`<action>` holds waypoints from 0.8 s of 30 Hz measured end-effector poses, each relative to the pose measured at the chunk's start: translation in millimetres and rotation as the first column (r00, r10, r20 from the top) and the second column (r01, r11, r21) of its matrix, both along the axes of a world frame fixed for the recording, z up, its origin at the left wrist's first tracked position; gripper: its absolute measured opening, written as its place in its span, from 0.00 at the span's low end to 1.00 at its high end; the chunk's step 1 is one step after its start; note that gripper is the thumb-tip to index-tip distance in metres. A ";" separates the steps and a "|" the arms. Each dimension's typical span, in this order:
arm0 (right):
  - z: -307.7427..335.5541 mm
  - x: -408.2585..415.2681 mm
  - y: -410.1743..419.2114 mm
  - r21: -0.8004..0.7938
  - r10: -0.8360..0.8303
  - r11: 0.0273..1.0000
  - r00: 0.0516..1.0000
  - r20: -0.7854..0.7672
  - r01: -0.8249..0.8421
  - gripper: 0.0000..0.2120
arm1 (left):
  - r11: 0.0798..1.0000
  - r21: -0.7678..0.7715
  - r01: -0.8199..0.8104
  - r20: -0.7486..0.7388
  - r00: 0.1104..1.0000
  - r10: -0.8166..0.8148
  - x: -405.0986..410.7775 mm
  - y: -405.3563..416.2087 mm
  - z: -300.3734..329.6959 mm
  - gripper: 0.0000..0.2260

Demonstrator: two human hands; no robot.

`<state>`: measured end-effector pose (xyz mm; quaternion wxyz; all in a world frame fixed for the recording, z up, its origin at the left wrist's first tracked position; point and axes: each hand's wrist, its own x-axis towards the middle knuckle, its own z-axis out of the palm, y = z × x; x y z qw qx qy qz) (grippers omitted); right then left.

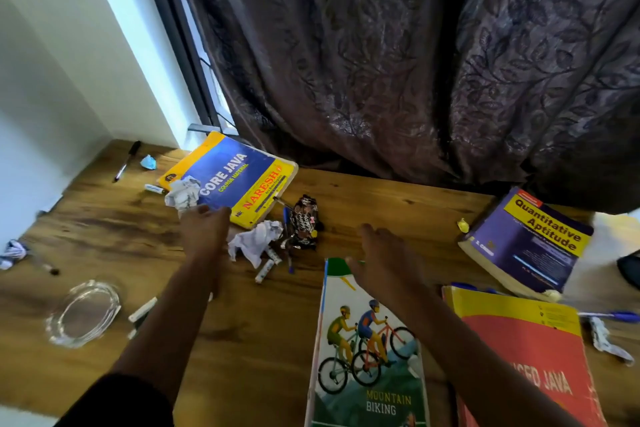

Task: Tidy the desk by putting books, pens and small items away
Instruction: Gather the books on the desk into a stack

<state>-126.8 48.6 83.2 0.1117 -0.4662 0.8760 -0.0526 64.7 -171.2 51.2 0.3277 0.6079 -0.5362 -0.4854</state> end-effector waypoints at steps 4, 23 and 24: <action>-18.5 -10.8 -65.9 0.014 0.042 0.999 0.999 0.007 -0.042 0.23 | 0.924 0.382 -0.028 -0.226 0.966 0.123 -7.1 -42.6 3.3 0.20; -55.5 -37.6 -132.0 0.344 0.148 0.929 0.989 -0.007 -0.137 0.37 | 0.873 0.469 -0.136 -0.278 0.915 0.292 -27.8 -84.6 -63.1 0.23; -56.3 -37.9 -132.4 0.340 0.147 0.931 0.989 -0.012 -0.134 0.37 | 0.868 0.478 -0.133 -0.295 0.907 0.301 -28.5 -86.1 -61.6 0.24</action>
